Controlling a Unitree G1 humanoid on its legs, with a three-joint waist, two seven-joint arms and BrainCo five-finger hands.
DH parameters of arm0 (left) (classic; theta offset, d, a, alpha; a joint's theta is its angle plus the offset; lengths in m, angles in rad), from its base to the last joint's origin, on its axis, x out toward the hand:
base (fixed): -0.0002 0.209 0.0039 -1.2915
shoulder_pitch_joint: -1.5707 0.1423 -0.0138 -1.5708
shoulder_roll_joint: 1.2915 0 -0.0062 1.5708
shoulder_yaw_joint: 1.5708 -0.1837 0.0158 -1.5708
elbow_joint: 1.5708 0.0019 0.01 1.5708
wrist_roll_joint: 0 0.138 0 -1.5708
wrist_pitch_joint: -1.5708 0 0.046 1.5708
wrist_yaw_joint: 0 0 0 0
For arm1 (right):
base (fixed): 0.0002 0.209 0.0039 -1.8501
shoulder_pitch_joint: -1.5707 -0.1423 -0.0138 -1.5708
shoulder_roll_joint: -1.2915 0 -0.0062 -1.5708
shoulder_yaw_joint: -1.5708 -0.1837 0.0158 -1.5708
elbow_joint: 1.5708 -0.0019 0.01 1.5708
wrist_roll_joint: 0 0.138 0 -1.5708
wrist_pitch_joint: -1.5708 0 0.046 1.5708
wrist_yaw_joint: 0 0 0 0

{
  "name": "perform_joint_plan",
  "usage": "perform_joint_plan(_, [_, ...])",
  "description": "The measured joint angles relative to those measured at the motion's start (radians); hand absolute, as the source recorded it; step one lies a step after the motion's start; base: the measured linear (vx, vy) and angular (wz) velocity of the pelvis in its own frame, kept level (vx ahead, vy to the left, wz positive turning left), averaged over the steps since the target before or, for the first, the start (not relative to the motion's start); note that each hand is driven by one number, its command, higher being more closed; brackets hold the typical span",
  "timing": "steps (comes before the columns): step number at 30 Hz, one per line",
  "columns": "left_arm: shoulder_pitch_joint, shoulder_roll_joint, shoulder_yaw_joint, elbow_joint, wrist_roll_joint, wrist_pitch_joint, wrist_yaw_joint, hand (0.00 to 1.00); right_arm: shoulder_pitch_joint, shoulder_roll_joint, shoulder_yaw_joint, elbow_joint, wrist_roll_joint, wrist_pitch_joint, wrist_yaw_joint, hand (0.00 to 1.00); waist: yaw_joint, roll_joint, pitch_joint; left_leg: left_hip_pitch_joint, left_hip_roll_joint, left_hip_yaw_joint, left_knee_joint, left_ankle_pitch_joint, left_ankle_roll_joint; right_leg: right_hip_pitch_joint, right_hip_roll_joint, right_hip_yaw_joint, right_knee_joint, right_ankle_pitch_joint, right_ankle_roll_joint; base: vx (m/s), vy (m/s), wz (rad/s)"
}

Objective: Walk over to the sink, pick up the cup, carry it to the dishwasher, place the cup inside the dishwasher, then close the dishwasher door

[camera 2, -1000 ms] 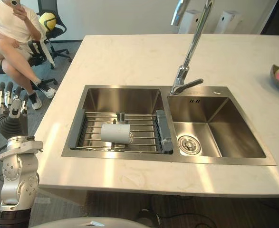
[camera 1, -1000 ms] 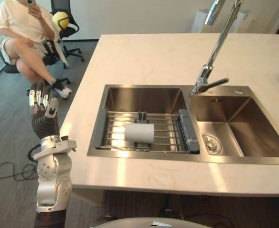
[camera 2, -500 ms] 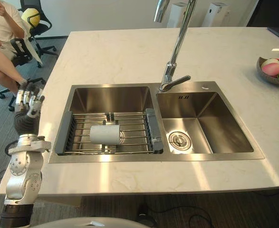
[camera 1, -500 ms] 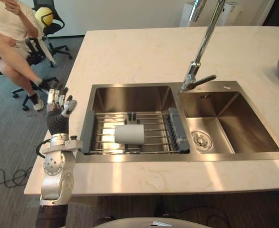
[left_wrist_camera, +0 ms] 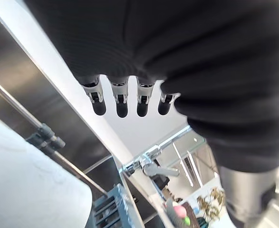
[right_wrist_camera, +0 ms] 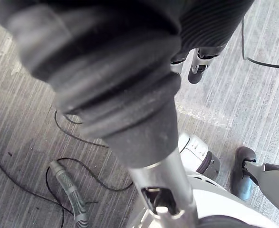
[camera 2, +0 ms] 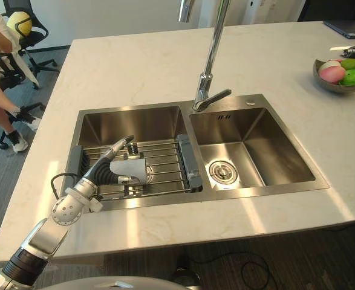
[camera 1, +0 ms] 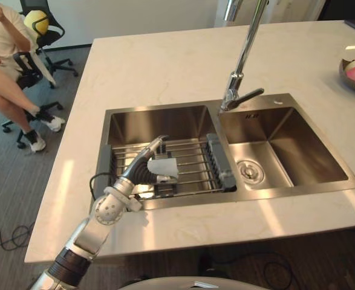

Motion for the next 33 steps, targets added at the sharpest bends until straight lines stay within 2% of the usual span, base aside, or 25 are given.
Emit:
perform_joint_plan(1, [-0.007, 0.002, -0.018, 0.011, 0.074, 0.019, 0.024, 0.0, 0.001, -0.004, 0.001, 0.002, 0.0, -0.006, 0.001, 0.0, -0.002, 0.003, 0.0, 0.0, -0.001, 0.003, -0.001, 0.0, 0.001, -0.003, -0.001, 0.004, 0.0, 0.002, 0.002, -0.01, 0.017, -0.09])
perform_joint_plan(4, [-0.012, 0.005, -0.03, 0.061, 0.196, 0.058, 0.088, 0.0, 0.001, -0.007, 0.0, 0.008, 0.002, -0.011, 0.003, 0.0, -0.011, 0.011, -0.002, 0.0, -0.003, 0.005, -0.002, 0.001, 0.003, -0.004, -0.003, 0.007, 0.0, 0.003, 0.002, -0.01, 0.003, -0.02])
perform_joint_plan(7, [-0.012, 0.008, -0.036, 0.098, 0.276, 0.104, 0.125, 0.0, -0.004, -0.011, -0.001, 0.026, 0.002, -0.028, 0.021, 0.0, -0.018, 0.015, -0.004, 0.0, -0.002, 0.006, -0.002, 0.002, 0.003, -0.004, -0.004, 0.009, 0.0, 0.004, 0.003, 0.0, 0.0, 0.0])
perform_joint_plan(11, [-0.012, 0.01, -0.049, 0.124, 0.324, 0.153, 0.165, 0.0, -0.005, -0.011, -0.001, 0.027, 0.003, -0.029, 0.024, 0.0, -0.021, 0.016, -0.005, 0.0, -0.003, 0.008, -0.002, 0.002, 0.004, -0.006, -0.004, 0.014, 0.0, 0.005, 0.003, 0.0, 0.0, 0.0])
perform_joint_plan(16, [-0.024, 0.011, -0.057, 0.163, 0.379, 0.204, 0.164, 0.0, -0.007, -0.012, -0.001, 0.028, 0.003, -0.03, 0.025, 0.0, -0.026, 0.018, -0.006, -0.001, -0.002, 0.01, -0.005, 0.002, 0.003, -0.012, -0.004, 0.017, 0.0, 0.005, 0.003, 0.0, 0.0, 0.0])
perform_joint_plan(18, [-0.043, 0.011, -0.058, 0.184, 0.384, 0.21, 0.161, 0.0, -0.006, -0.014, 0.0, 0.028, 0.003, -0.031, 0.027, 0.0, -0.028, 0.02, -0.007, 0.0, -0.002, 0.01, -0.005, 0.002, 0.003, -0.012, -0.004, 0.017, 0.0, 0.005, 0.003, 0.0, 0.0, 0.0])
perform_joint_plan(21, [-0.068, 0.018, -0.078, 0.203, 0.398, 0.209, 0.137, 0.0, -0.004, -0.017, 0.001, 0.028, 0.002, -0.032, 0.034, 0.0, -0.032, 0.022, -0.009, 0.0, -0.002, 0.01, -0.005, 0.002, 0.003, -0.011, -0.004, 0.017, 0.0, 0.005, 0.003, 0.0, 0.0, 0.0])
perform_joint_plan(23, [-0.08, 0.025, -0.098, 0.209, 0.415, 0.211, 0.094, 0.0, -0.004, -0.021, 0.005, 0.028, 0.002, -0.032, 0.034, 0.0, -0.041, 0.025, -0.011, 0.001, -0.003, 0.01, -0.005, 0.001, 0.003, -0.011, -0.004, 0.018, -0.001, 0.005, 0.003, 0.0, 0.0, 0.0])
perform_joint_plan(24, [-0.095, 0.026, -0.112, 0.222, 0.416, 0.213, 0.043, 0.0, -0.004, -0.026, 0.012, 0.028, 0.002, -0.032, 0.034, 0.0, -0.044, 0.025, -0.011, 0.001, -0.002, 0.01, -0.005, 0.001, 0.003, -0.011, -0.004, 0.018, -0.001, 0.005, 0.003, 0.0, 0.0, 0.0])
perform_joint_plan(27, [-0.123, 0.026, -0.144, 0.244, 0.429, 0.23, -0.041, 0.0, -0.004, -0.031, 0.018, 0.028, 0.003, -0.033, 0.034, 0.0, -0.053, 0.029, -0.013, 0.004, -0.002, 0.011, -0.005, 0.0, 0.0, -0.009, -0.004, 0.019, -0.001, 0.005, 0.003, 0.0, 0.0, 0.0])
perform_joint_plan(30, [-0.143, 0.023, -0.156, 0.262, 0.435, 0.26, -0.068, 0.0, -0.004, -0.031, 0.019, 0.028, 0.003, -0.033, 0.033, 0.0, -0.058, 0.029, -0.013, 0.01, -0.001, 0.012, -0.005, -0.004, -0.006, -0.004, -0.001, 0.022, -0.001, 0.004, 0.003, 0.0, 0.0, 0.0])
perform_joint_plan(33, [-0.18, 0.026, -0.171, 0.274, 0.444, 0.266, -0.112, 0.0, -0.004, -0.032, 0.031, 0.028, 0.003, -0.033, 0.032, 0.0, -0.061, 0.028, -0.012, 0.011, -0.001, 0.012, -0.006, -0.005, -0.007, -0.004, -0.001, 0.028, -0.001, 0.004, 0.003, 0.0, 0.0, 0.0])
